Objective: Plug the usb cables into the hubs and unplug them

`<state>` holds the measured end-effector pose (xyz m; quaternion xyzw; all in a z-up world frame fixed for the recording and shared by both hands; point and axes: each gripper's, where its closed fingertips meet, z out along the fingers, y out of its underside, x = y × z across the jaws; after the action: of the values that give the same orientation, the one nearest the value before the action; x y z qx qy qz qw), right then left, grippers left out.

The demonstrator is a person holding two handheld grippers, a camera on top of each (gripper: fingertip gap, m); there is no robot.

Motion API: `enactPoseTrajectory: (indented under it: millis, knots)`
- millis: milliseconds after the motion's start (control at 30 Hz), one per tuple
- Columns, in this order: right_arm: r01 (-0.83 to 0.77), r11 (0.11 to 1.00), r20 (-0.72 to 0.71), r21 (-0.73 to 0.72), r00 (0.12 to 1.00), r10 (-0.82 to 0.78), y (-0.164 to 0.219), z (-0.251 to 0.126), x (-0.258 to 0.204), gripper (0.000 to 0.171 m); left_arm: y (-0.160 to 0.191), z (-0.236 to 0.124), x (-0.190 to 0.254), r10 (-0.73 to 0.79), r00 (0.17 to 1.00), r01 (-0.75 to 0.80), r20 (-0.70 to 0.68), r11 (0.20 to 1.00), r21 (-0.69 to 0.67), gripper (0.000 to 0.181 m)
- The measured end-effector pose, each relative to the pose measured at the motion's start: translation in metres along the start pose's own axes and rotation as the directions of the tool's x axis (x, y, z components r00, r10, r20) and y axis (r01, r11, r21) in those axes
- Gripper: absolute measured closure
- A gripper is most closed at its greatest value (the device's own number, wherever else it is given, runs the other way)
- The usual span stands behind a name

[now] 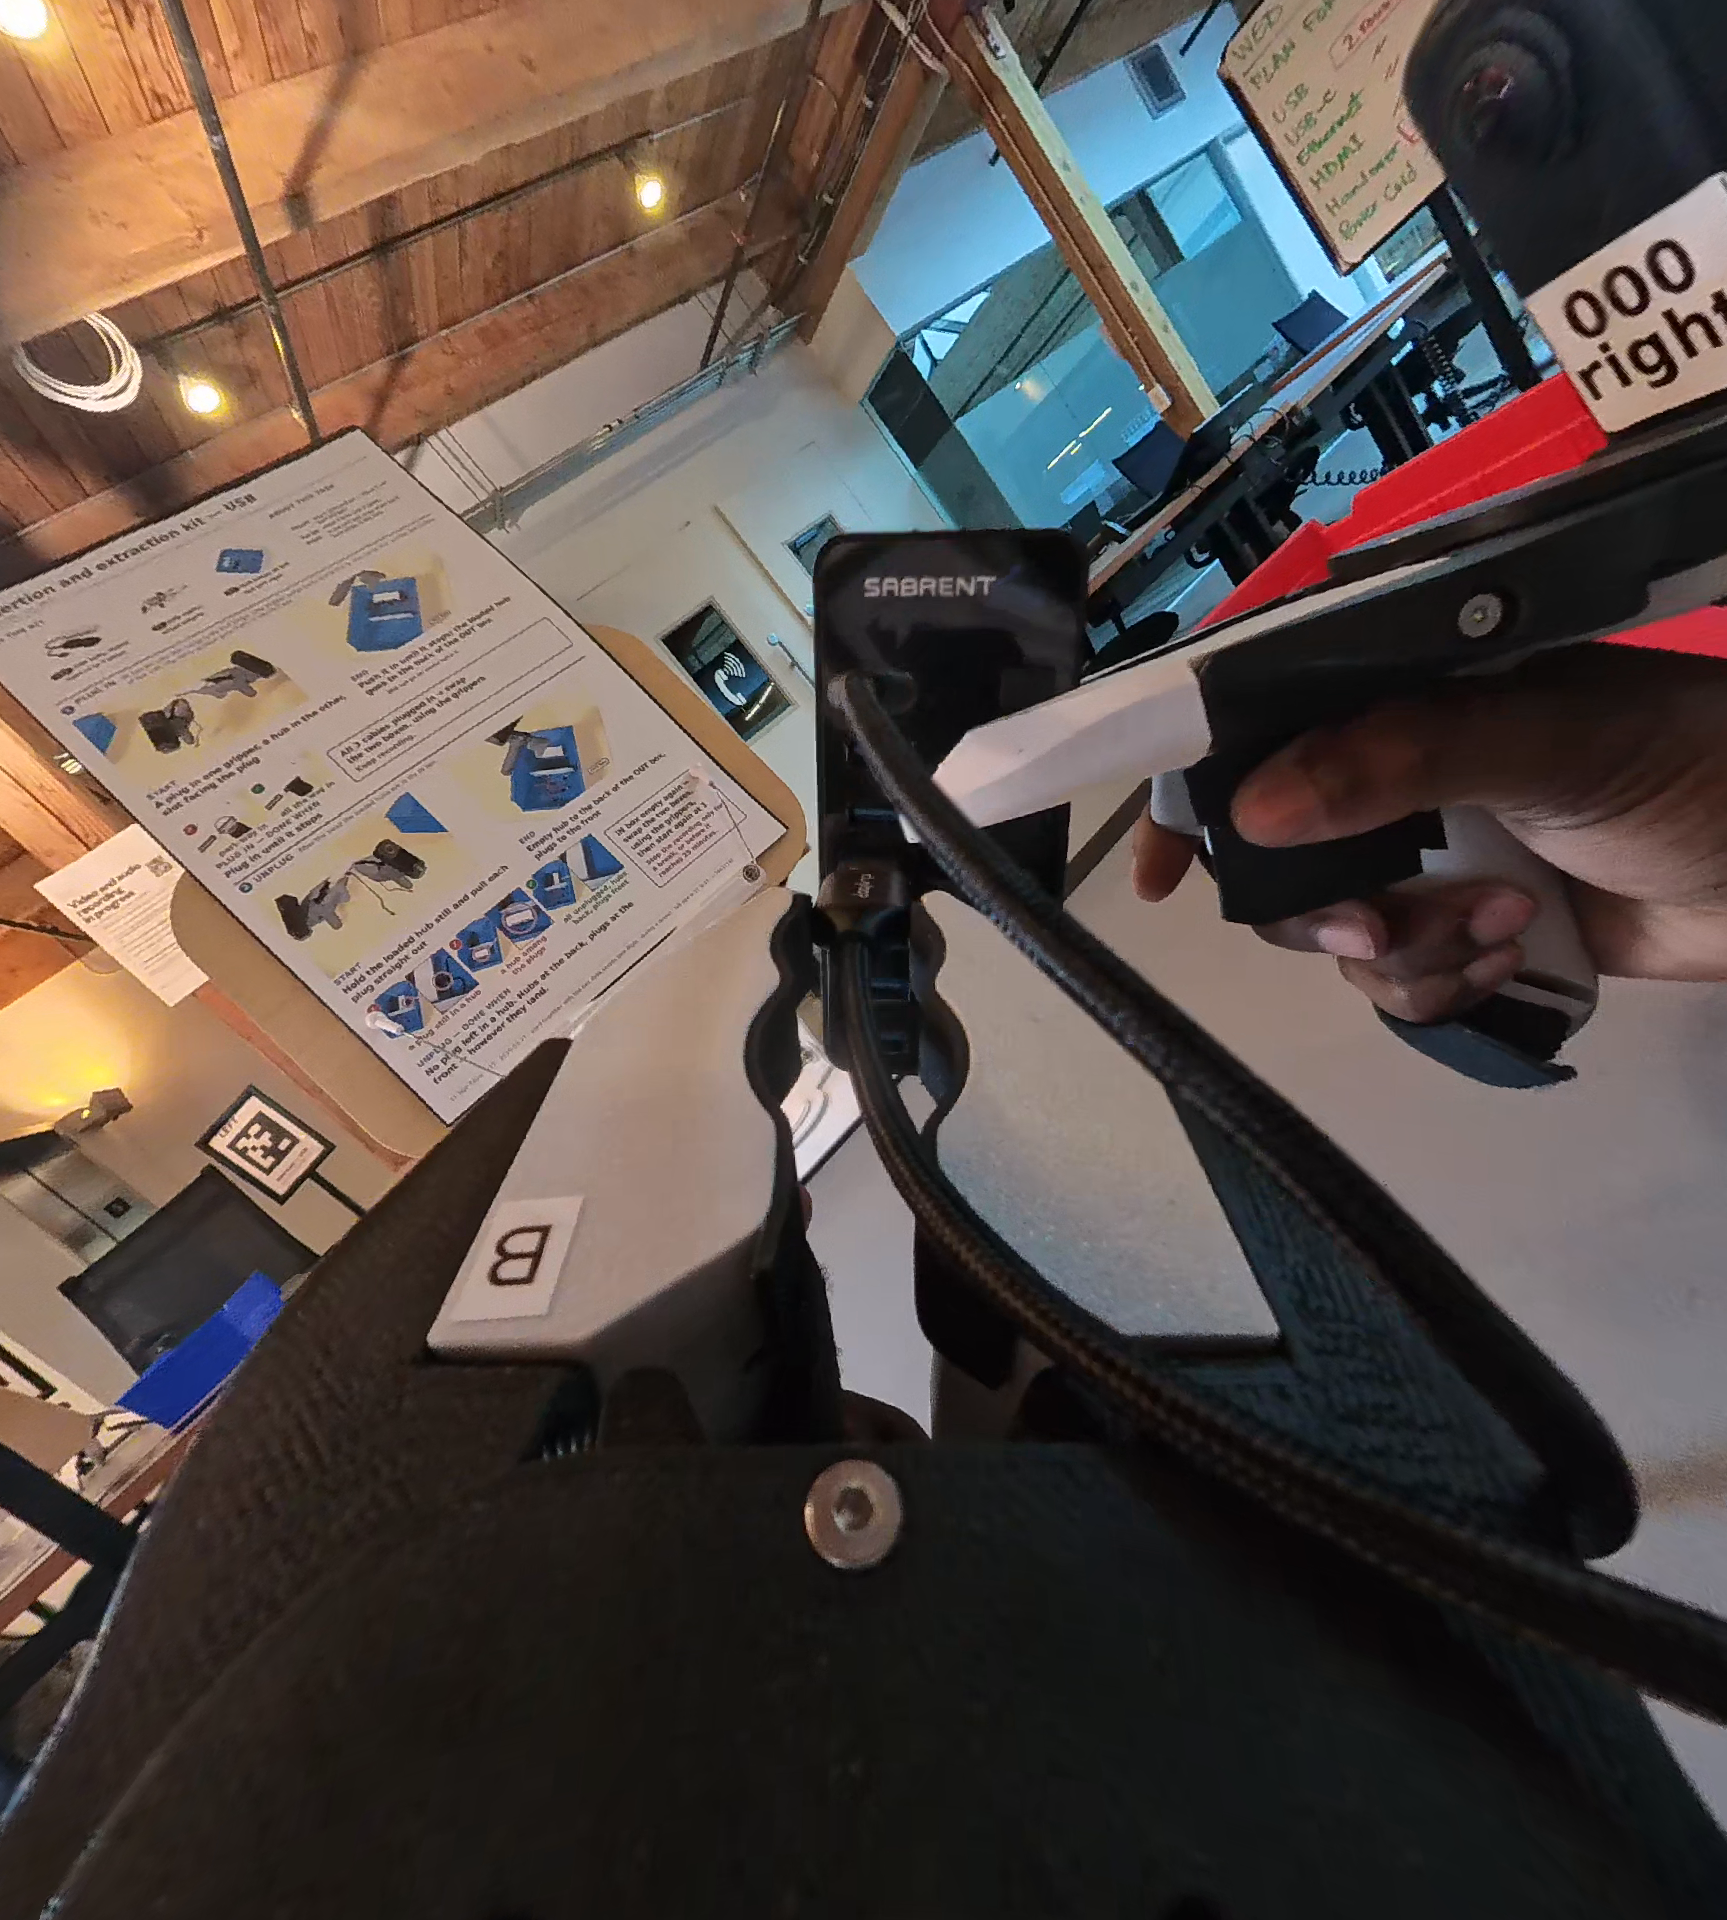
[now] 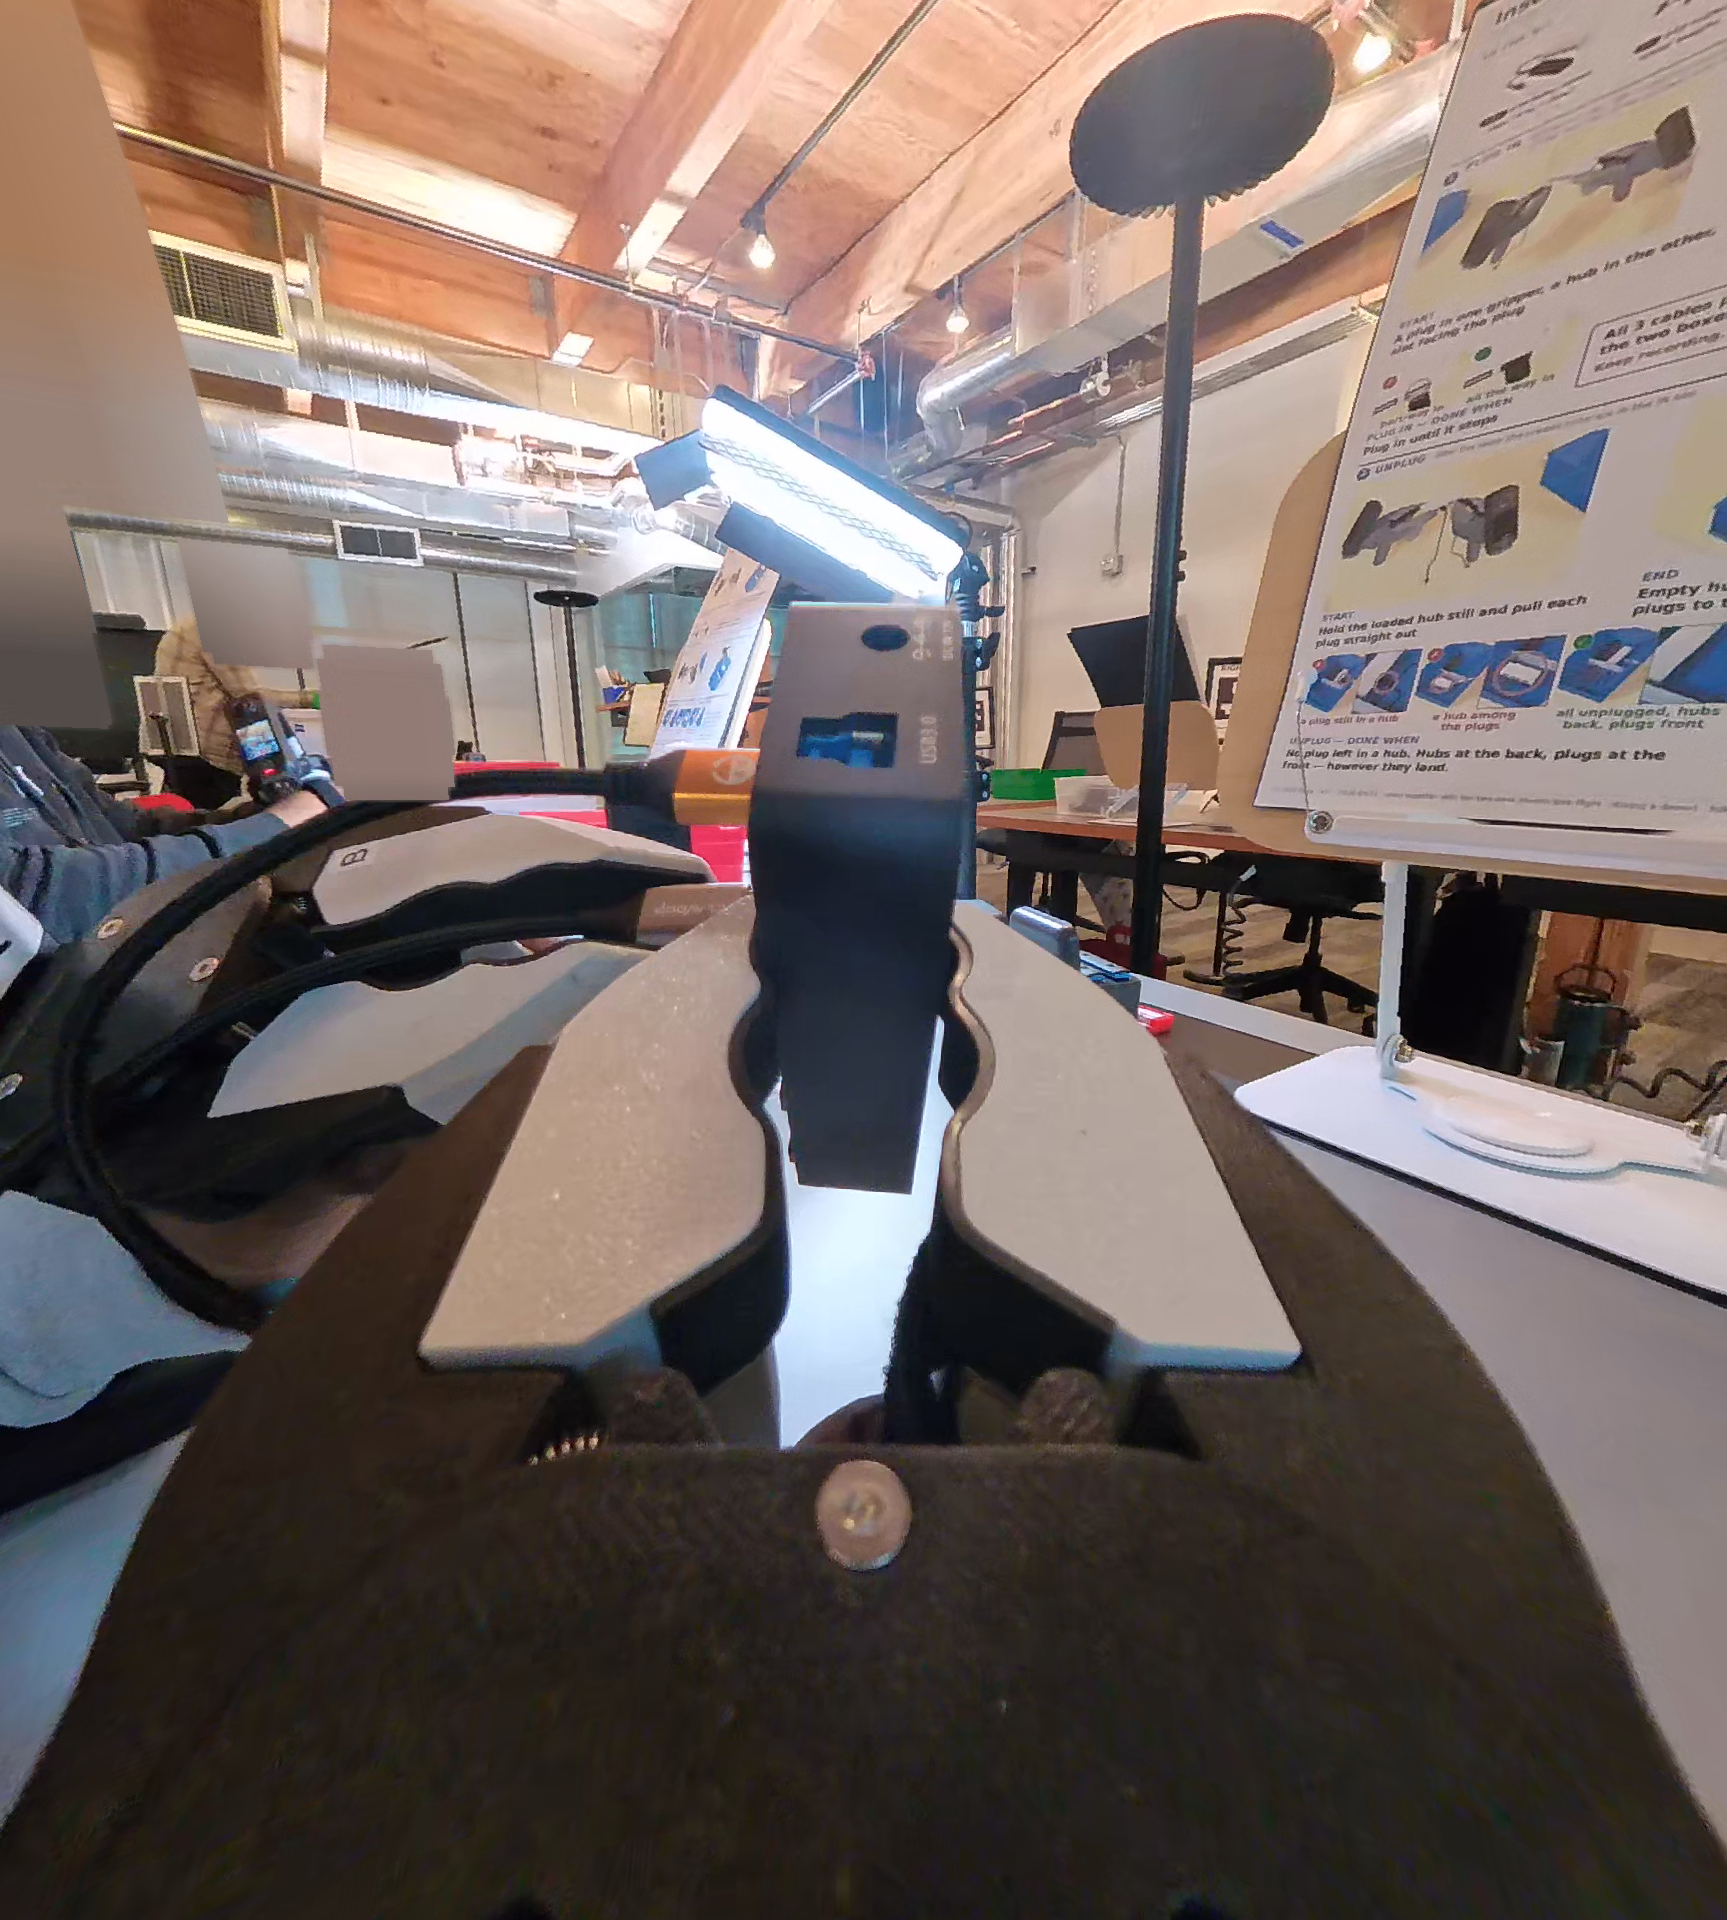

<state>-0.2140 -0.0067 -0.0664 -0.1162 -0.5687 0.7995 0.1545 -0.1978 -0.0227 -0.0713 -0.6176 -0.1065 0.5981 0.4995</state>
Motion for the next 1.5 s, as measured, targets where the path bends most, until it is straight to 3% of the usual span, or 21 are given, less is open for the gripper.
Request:
enactPoseTrajectory:
  millis: [300, 700, 767, 833, 900, 1067, 1200, 1333, 1433, 1500]
  knots:
    - [0.007, 1.0, 0.028, 0.002, 1.0, -0.007, -0.001, -0.001, -0.005, 0.144, 0.0, -0.001, 0.002, 0.017, 1.0, -0.017, -0.004, 1.0, 0.005, 0.163]
    - [0.056, 0.993, 0.055, -0.103, 0.997, -0.051, 0.009, 0.0, -0.009, 0.143, 0.009, 0.001, 0.007, -0.036, 0.998, 0.036, -0.046, 0.999, -0.001, 0.163]
    - [0.012, 0.986, 0.039, -0.167, 0.999, -0.006, 0.014, 0.003, 0.0, 0.143, 0.018, 0.008, 0.009, -0.11, 0.991, 0.107, -0.08, 0.993, -0.038, 0.162]
    - [-0.057, 0.973, -0.035, -0.223, 0.998, 0.051, 0.019, 0.001, 0.02, 0.143, 0.037, 0.014, 0.015, -0.259, 0.955, 0.237, -0.142, 0.959, -0.158, 0.138]
    - [-0.093, 0.943, -0.118, -0.321, 0.991, 0.058, 0.032, -0.01, 0.047, 0.144, 0.051, 0.014, 0.015, -0.399, 0.903, 0.36, -0.16, 0.906, -0.224, 0.129]
    - [-0.133, 0.845, -0.277, -0.517, 0.961, -0.018, 0.072, -0.041, 0.1, 0.143, 0.076, 0.012, -0.016, -0.518, 0.855, 0.504, 0.01, 0.827, -0.251, 0.131]
    - [-0.084, 0.789, -0.257, -0.608, 0.962, -0.096, 0.096, -0.044, 0.104, 0.143, 0.069, 0.009, -0.018, -0.476, 0.879, 0.47, 0.026, 0.856, -0.214, 0.135]
    - [-0.08, 0.794, -0.253, -0.603, 0.963, -0.095, 0.097, -0.042, 0.102, 0.143, 0.061, 0.009, -0.013, -0.349, 0.937, 0.346, 0.018, 0.918, -0.195, 0.138]
    - [-0.076, 0.829, -0.267, -0.554, 0.96, -0.09, 0.082, -0.041, 0.103, 0.143, 0.059, 0.008, -0.012, -0.358, 0.933, 0.356, 0.022, 0.918, -0.176, 0.139]
    - [-0.059, 0.877, -0.293, -0.477, 0.951, -0.096, 0.053, -0.039, 0.105, 0.143, 0.061, 0.008, -0.015, -0.389, 0.921, 0.39, 0.039, 0.906, -0.165, 0.139]
